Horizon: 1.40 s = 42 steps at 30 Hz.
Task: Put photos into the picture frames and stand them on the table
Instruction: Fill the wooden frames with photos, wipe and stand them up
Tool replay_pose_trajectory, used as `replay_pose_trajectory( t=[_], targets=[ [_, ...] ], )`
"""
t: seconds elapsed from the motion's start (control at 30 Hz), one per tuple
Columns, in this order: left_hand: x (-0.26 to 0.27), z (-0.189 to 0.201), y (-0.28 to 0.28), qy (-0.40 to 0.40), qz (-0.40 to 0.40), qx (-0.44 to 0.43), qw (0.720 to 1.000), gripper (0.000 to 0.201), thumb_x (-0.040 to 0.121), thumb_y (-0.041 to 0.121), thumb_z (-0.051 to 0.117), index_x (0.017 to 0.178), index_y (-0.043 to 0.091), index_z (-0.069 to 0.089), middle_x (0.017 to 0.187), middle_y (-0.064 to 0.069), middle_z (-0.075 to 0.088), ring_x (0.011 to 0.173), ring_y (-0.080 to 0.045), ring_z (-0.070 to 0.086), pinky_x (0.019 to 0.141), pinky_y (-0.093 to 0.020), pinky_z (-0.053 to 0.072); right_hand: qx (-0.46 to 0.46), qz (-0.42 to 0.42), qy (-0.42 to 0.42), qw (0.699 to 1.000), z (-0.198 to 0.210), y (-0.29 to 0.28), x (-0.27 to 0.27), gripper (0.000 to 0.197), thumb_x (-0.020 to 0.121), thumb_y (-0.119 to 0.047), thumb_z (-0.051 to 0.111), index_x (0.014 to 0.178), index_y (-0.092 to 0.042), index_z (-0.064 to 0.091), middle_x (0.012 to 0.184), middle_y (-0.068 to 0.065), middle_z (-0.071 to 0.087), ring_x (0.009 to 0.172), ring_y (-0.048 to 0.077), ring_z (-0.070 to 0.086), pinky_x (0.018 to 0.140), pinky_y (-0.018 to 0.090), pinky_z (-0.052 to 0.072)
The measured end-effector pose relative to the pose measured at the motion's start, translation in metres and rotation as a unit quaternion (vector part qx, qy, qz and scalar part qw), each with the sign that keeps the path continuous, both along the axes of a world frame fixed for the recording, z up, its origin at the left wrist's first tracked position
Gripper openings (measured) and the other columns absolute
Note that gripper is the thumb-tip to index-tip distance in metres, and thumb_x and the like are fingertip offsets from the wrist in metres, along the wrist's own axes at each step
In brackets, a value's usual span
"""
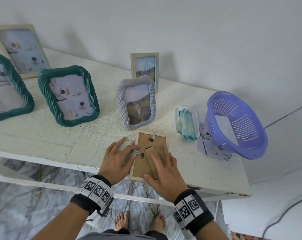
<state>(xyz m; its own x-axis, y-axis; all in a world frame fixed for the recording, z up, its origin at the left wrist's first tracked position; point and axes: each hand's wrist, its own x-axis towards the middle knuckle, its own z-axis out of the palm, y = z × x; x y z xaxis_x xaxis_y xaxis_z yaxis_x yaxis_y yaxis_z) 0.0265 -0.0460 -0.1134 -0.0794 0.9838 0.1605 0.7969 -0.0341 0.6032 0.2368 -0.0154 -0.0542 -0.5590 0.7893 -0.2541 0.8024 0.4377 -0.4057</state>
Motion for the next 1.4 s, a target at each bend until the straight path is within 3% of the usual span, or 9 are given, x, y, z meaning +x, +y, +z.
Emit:
replay_pose_trajectory(
  t=[0.3,0.43,0.57,0.7,0.87,1.1,1.2,1.27,1.4],
  targets=[
    [0.000,0.000,0.001,-0.012,0.001,-0.007,1.000,0.044,0.093,0.050,0.029,0.132,0.040,0.049,0.141,0.011,0.053,0.148,-0.008,0.017,0.119,-0.027,0.003,0.000,-0.051,0.040,0.998,0.001,-0.004,-0.010,0.064,0.088,-0.037,0.047,0.142,-0.038,0.011,0.158,0.009,-0.014,0.139,0.037,0.010,0.107,0.051,0.034],
    [0.008,0.013,-0.001,-0.099,-0.005,-0.024,0.995,0.041,0.092,0.042,0.032,0.130,0.042,0.046,0.133,0.009,0.059,0.145,-0.007,0.027,0.120,-0.033,0.013,-0.025,-0.071,0.062,0.995,0.004,-0.003,-0.007,0.067,0.092,-0.042,0.048,0.148,-0.036,0.012,0.159,0.005,-0.016,0.143,0.029,0.009,0.109,0.045,0.030],
    [0.026,0.047,-0.004,-0.372,0.022,-0.023,0.928,0.028,0.103,0.013,0.046,0.125,0.026,0.057,0.120,0.007,0.067,0.116,-0.001,0.060,0.100,-0.031,0.050,-0.096,-0.135,0.182,0.969,0.016,0.004,0.000,0.063,0.095,-0.055,0.043,0.149,-0.035,0.017,0.162,0.000,0.008,0.147,0.013,0.010,0.119,0.042,0.020],
    [0.040,0.085,0.001,-0.499,0.113,-0.009,0.859,0.022,0.104,0.016,0.043,0.119,0.015,0.060,0.112,0.002,0.071,0.101,-0.016,0.070,0.079,-0.019,0.053,-0.181,-0.198,0.305,0.914,0.037,0.012,0.008,0.061,0.088,-0.065,0.044,0.143,-0.042,0.031,0.139,-0.017,0.049,0.125,-0.004,0.046,0.107,0.031,0.039],
    [0.055,0.119,0.010,-0.561,0.022,-0.060,0.825,0.030,0.106,0.023,0.036,0.126,0.015,0.056,0.118,-0.005,0.071,0.105,-0.024,0.070,0.094,-0.035,0.052,-0.203,-0.248,0.374,0.870,0.065,0.018,0.025,0.045,0.090,-0.058,0.043,0.132,-0.042,0.044,0.119,-0.021,0.058,0.107,-0.011,0.055,0.089,0.021,0.048],
    [0.069,0.082,0.030,-0.404,0.045,-0.123,0.905,0.017,0.102,0.023,0.050,0.112,0.026,0.063,0.115,0.006,0.069,0.108,-0.016,0.065,0.097,-0.036,0.050,-0.080,-0.289,0.328,0.896,0.066,0.025,0.055,0.023,0.097,-0.026,0.054,0.120,-0.031,0.053,0.100,0.001,0.068,0.085,0.012,0.065,0.072,0.022,0.054],
    [0.075,0.075,0.029,-0.425,0.063,-0.167,0.888,0.023,0.100,0.036,0.052,0.123,0.034,0.055,0.124,0.002,0.063,0.110,-0.015,0.062,0.101,-0.043,0.048,-0.123,-0.324,0.417,0.840,0.059,0.024,0.065,0.026,0.098,-0.014,0.052,0.122,-0.021,0.057,0.108,0.004,0.070,0.098,0.019,0.068,0.082,0.032,0.056],
    [0.079,0.078,0.027,-0.494,0.057,-0.173,0.850,0.031,0.101,0.037,0.049,0.132,0.038,0.045,0.122,0.002,0.065,0.103,-0.015,0.067,0.089,-0.035,0.053,-0.193,-0.347,0.487,0.778,0.058,0.020,0.065,0.028,0.098,-0.012,0.052,0.125,-0.017,0.056,0.112,0.010,0.070,0.103,0.028,0.067,0.084,0.044,0.056],
    [0.077,0.083,0.029,-0.561,0.059,-0.132,0.815,0.034,0.104,0.031,0.045,0.135,0.044,0.042,0.101,0.011,0.075,0.095,-0.011,0.070,0.073,-0.024,0.054,-0.289,-0.345,0.536,0.714,0.063,0.018,0.055,0.024,0.098,-0.014,0.049,0.121,-0.014,0.057,0.110,0.012,0.070,0.094,0.024,0.069,0.071,0.036,0.057]
  ],
)
